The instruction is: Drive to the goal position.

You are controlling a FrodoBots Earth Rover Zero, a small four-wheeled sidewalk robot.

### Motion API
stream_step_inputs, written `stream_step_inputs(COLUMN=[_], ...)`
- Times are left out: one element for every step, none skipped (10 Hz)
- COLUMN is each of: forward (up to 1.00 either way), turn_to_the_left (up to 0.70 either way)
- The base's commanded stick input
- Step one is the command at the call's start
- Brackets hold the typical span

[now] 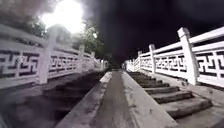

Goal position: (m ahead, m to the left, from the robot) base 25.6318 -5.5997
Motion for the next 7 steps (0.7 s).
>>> stream_step_inputs(forward=[0.45, 0.45, 0.45, 0.45, 0.45, 0.45, 0.45], turn_to_the_left=[0.00, 0.00, 0.00, 0.00, 0.00, 0.00, 0.00])
